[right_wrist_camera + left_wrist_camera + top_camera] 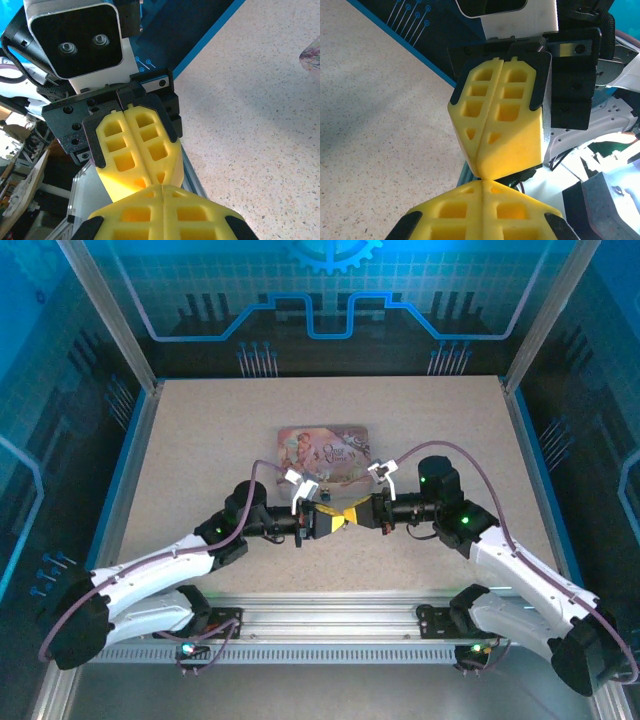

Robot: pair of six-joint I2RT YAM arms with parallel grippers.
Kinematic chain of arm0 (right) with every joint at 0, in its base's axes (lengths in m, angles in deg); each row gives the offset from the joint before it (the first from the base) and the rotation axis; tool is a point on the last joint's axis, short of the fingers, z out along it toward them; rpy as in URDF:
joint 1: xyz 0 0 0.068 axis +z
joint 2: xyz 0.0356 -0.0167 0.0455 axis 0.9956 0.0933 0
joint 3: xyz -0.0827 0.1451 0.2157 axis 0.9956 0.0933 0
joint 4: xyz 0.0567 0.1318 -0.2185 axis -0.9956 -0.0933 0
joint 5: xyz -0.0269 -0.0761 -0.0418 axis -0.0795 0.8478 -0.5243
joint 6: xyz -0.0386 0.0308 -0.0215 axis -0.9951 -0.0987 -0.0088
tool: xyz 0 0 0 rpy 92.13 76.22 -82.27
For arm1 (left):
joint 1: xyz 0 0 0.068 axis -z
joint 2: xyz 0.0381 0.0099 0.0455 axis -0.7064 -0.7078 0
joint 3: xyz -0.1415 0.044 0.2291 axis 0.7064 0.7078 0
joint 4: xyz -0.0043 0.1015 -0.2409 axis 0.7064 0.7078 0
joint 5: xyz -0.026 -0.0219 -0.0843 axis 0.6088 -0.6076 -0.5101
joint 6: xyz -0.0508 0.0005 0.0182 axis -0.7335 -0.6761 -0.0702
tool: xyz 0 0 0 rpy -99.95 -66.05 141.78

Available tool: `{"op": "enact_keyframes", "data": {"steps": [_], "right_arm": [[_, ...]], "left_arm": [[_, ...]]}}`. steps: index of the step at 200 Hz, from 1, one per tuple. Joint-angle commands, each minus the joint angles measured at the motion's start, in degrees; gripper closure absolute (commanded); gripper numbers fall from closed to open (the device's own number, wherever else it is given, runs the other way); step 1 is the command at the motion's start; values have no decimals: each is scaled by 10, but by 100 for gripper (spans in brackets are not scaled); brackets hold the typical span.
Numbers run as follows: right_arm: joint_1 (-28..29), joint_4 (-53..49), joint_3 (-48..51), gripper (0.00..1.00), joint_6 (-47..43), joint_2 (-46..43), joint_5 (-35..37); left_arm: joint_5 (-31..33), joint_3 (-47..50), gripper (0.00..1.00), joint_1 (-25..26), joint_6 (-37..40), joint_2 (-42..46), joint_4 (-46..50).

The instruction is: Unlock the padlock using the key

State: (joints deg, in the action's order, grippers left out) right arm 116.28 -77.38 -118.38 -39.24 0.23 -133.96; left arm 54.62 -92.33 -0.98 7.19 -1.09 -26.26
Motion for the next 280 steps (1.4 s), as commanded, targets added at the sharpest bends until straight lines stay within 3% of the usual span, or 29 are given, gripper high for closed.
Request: {"op": "enact_keyframes", "data": {"steps": [1, 26, 35, 64, 95, 137, 160, 182, 202, 231, 280], "right_arm": [[10, -1, -4, 100, -22, -17, 41], [40, -98, -42, 100, -99, -20, 142], [50, -125, -62, 100, -124, -14, 164], [62, -155, -106, 100, -160, 11, 190], [74, -173, -148, 100, -187, 28, 255], [141, -194, -207, 100, -252, 68, 419], [182, -239, -271, 100, -286, 131, 529], [201, -259, -317, 100, -294, 187, 545], [203, -245, -330, 100, -277, 215, 497], [199, -183, -303, 100, -245, 221, 415], [149, -79, -249, 100, -170, 213, 269]], "left_arm": [[-10, -20, 100, -2, 2, -4, -12], [4, -20, 100, -5, 6, -1, -4], [8, -20, 95, -9, 6, 1, 2], [49, -18, 61, -20, 10, 20, 38], [166, -10, 23, -24, 37, 72, 129], [289, -47, 2, -24, 101, 119, 293], [330, -60, 1, -25, 127, 130, 354], [313, -39, 1, -25, 141, 153, 349], [273, 6, 1, -27, 146, 198, 299], [180, 58, 11, -71, 112, 238, 224], [9, 91, 29, -140, 29, 176, 68]]}}
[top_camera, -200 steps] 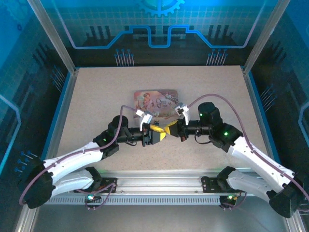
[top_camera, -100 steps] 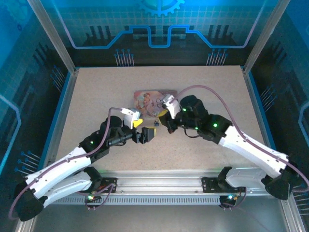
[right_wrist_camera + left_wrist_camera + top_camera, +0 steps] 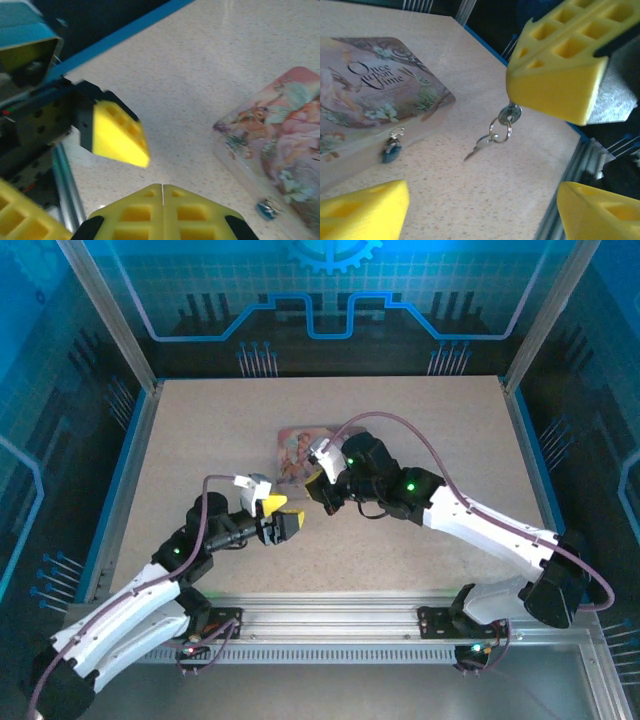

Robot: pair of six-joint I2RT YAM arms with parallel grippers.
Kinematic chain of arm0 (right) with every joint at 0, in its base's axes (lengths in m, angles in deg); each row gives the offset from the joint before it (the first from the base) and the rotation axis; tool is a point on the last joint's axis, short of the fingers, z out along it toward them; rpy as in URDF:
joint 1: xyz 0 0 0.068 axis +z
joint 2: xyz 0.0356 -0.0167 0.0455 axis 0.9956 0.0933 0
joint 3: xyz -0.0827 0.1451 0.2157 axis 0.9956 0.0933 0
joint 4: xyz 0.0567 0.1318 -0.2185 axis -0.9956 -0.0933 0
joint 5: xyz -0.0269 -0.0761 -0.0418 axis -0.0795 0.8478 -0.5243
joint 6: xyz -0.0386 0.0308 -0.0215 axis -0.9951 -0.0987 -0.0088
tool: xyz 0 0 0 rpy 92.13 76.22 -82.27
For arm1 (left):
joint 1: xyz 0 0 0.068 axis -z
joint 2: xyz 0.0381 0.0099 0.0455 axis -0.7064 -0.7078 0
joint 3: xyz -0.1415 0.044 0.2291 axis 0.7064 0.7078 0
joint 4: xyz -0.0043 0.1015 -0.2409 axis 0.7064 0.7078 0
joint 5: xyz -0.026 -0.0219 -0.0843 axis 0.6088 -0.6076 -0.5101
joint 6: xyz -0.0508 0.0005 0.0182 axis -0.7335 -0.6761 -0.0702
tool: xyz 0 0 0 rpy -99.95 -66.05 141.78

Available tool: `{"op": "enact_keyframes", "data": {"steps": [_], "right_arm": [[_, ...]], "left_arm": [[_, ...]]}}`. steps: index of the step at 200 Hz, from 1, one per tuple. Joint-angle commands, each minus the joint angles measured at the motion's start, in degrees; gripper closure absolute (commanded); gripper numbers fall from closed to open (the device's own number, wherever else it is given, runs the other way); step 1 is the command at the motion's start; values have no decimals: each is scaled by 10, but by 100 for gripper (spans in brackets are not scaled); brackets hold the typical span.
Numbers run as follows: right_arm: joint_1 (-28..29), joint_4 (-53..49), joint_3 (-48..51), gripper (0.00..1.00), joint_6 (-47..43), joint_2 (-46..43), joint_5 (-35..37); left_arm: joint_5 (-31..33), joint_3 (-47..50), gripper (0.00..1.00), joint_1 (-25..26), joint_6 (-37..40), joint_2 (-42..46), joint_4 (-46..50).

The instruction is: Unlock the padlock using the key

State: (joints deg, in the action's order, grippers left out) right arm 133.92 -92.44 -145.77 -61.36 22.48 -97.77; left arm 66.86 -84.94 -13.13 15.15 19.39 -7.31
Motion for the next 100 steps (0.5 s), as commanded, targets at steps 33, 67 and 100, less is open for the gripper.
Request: {"op": "enact_keyframes", "data": {"steps": [33, 67, 100], "right_arm": [[-56, 143, 63, 100, 96, -29, -162], [-75, 199, 97, 100, 130, -52, -193], [-82, 210, 107, 100, 141, -58, -206]], "left_arm": [[-160, 31, 33, -25, -98, -83, -255], [-174, 32, 37, -29, -127, -125, -333], [-164, 52, 44, -47, -170, -142, -409]]}}
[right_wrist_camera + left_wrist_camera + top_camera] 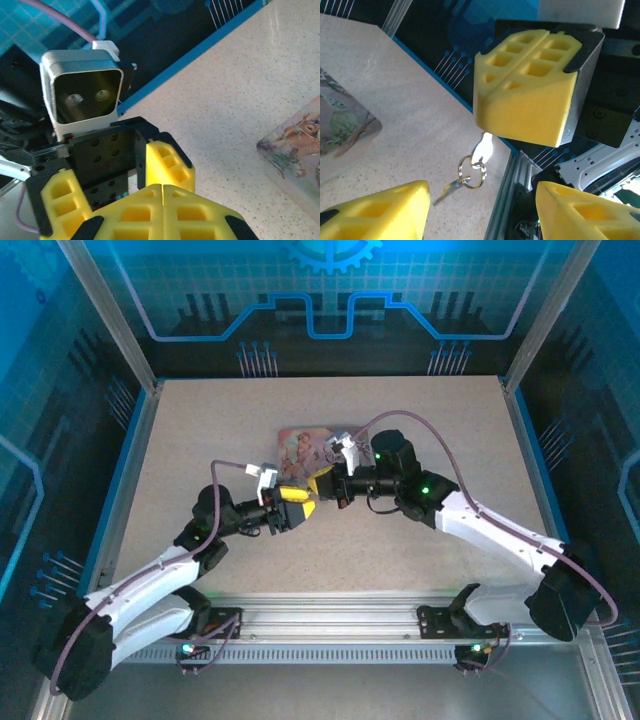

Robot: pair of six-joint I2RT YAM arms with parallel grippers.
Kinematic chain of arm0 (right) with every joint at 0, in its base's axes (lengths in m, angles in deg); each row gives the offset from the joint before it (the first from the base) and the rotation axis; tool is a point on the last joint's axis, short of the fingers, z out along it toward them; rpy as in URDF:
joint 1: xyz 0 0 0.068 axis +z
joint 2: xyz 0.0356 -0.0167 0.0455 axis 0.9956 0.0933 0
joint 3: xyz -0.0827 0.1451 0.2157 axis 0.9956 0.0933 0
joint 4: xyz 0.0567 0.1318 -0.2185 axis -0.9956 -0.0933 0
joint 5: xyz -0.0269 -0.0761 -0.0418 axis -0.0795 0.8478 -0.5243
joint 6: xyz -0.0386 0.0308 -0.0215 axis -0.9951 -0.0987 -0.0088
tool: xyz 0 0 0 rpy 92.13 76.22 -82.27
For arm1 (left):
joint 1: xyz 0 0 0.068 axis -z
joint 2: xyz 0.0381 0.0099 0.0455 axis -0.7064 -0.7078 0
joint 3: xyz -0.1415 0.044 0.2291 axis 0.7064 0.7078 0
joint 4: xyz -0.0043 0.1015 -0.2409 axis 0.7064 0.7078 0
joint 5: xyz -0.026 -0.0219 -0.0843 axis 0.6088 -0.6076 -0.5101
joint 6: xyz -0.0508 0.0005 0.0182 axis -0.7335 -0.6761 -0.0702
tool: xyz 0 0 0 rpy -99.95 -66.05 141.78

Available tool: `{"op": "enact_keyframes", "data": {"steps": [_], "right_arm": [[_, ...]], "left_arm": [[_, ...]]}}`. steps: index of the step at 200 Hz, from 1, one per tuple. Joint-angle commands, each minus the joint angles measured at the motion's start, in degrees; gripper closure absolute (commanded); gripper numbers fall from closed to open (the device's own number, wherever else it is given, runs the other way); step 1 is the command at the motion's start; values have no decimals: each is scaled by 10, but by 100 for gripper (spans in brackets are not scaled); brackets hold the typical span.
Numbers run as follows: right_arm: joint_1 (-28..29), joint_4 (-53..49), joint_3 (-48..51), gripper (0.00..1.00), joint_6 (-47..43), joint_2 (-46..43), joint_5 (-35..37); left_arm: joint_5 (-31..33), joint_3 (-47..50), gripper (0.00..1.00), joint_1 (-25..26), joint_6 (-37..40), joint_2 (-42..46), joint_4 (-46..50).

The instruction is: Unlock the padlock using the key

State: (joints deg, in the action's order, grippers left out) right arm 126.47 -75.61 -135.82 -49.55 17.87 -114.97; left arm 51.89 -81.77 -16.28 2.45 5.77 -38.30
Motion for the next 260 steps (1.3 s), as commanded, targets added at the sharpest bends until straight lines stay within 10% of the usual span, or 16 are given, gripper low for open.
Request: {"op": "enact_keyframes", "data": {"steps": [1, 113, 210, 260], "right_arm": [[-8, 42, 8, 100, 23, -12, -34], [-10, 61, 21, 100, 35, -21, -50], [-13, 68, 35, 100, 42, -34, -35], [-13, 78, 40, 100, 53, -29, -30]], "left_arm": [[-15, 21, 44, -17, -44, -7, -101], [-105, 31, 61, -41, -178, -133, -376], [-82, 36, 100, -42, -146, -90, -311], [-67, 38, 100, -41, -120, -44, -248]]}}
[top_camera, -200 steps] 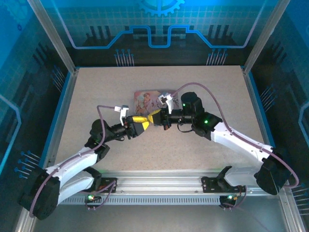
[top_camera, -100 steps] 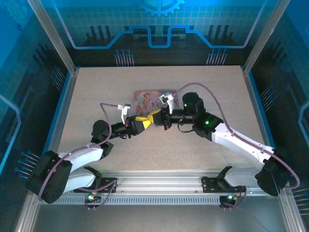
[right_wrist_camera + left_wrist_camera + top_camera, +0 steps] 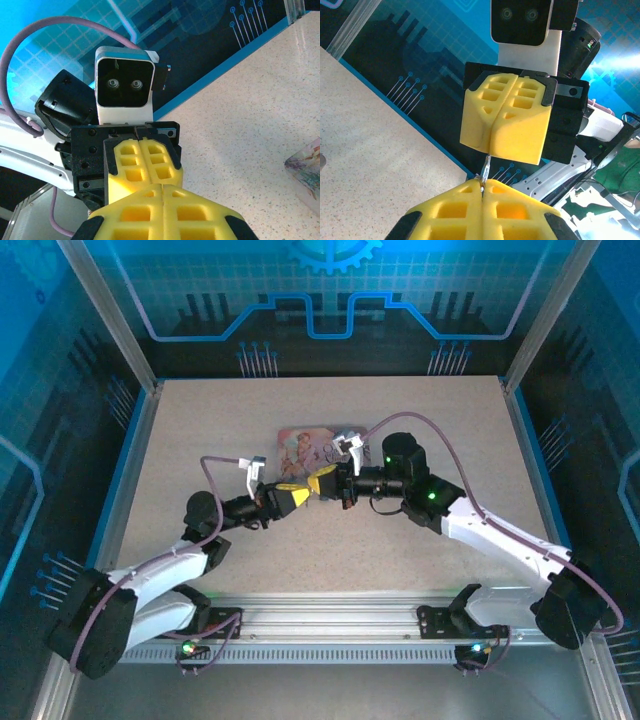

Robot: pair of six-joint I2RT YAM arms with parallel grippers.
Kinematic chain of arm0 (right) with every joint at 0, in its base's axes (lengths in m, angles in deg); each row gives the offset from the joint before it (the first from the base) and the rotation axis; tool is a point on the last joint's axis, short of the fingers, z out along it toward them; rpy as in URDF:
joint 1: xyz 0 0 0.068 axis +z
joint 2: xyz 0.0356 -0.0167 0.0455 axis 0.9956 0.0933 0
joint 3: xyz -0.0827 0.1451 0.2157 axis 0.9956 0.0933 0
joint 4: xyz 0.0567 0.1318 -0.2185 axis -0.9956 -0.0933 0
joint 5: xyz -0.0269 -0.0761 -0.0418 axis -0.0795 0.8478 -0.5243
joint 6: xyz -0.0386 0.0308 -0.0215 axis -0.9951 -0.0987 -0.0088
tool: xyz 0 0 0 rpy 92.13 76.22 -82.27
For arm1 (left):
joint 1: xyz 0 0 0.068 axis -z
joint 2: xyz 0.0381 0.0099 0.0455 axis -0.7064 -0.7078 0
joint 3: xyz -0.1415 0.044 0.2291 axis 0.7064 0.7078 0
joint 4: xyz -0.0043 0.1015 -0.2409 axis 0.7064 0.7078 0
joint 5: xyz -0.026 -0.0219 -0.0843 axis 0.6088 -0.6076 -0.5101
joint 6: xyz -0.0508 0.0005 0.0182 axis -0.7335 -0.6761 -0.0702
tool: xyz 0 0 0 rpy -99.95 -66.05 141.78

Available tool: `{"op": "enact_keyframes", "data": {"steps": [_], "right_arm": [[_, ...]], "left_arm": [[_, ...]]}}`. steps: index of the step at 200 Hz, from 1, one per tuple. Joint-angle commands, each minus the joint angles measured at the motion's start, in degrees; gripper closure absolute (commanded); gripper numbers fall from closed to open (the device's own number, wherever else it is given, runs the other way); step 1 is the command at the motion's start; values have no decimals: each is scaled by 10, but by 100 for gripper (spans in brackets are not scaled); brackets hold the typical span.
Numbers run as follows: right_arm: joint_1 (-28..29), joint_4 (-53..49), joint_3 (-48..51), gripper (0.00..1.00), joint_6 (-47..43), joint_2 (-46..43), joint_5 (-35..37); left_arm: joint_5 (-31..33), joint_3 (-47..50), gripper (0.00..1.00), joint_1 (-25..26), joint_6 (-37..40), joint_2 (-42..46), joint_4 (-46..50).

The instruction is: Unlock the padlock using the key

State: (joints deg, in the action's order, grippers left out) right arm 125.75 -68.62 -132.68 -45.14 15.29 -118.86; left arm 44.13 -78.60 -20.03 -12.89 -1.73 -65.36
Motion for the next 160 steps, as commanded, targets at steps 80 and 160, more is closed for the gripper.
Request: {"op": "enact_keyframes", "data": {"steps": [80, 160], "right_arm": [[-5, -92, 30, 34, 38, -37, 200], [114, -155, 49, 31, 110, 96, 481]], "left_arm": [[99, -7, 100, -4, 221, 226, 428], [216, -41, 100, -3, 320, 337, 729]]}}
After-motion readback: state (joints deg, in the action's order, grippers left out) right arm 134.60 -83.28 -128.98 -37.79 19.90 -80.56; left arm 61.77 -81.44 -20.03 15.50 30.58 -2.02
